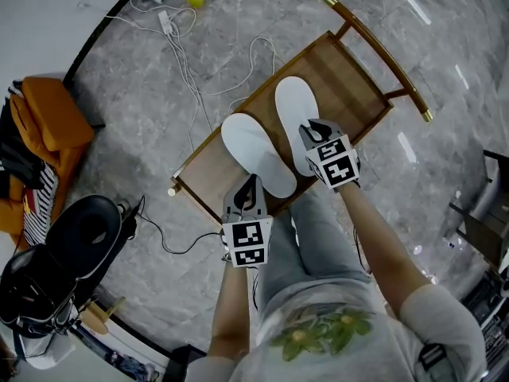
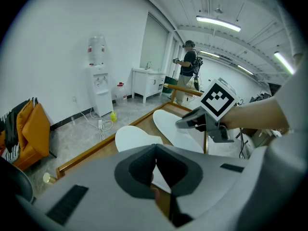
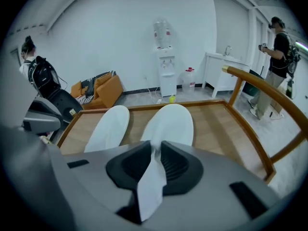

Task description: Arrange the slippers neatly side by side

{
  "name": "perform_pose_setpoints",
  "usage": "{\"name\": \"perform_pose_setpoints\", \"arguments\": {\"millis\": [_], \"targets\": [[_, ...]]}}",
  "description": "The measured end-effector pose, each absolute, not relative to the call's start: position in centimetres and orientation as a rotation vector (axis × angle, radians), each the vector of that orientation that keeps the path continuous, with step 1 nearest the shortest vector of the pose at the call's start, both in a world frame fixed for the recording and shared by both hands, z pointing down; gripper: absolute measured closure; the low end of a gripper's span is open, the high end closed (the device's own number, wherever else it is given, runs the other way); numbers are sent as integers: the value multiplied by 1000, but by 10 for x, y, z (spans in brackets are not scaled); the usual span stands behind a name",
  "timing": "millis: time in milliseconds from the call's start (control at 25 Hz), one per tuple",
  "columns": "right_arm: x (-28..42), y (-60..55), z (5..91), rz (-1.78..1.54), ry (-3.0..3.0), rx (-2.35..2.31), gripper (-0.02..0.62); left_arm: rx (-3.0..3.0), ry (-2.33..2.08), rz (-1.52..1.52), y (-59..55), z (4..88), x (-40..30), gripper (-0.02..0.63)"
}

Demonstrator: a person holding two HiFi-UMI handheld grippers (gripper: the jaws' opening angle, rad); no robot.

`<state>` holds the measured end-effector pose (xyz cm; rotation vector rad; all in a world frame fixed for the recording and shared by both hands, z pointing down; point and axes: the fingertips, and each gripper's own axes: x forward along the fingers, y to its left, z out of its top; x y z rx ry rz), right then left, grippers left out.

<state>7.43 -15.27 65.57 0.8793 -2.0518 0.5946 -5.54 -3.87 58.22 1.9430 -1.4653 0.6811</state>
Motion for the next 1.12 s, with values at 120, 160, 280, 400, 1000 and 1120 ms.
{"name": "perform_pose_setpoints", "arguments": {"millis": [120, 160, 280, 400, 1000, 1120], "targets": [[67, -151, 654, 566, -2085, 801, 528, 1941, -1470, 678, -37, 582, -56, 589], [65, -151, 653, 556, -2096, 778, 528, 1940, -1472, 679, -36, 582, -56, 589], [60, -149, 650, 539, -2122, 725, 528, 1934, -1478, 677, -34, 581, -54, 589], [53, -147, 650, 528, -2134, 679, 528, 1928, -1486, 669, -33, 581, -53, 589], [33, -134, 659, 473, -2131, 498, 518, 1878, -1548, 627, -31, 582, -54, 589], [32, -134, 660, 473, -2134, 486, 514, 1871, -1552, 620, -29, 583, -52, 589]]}}
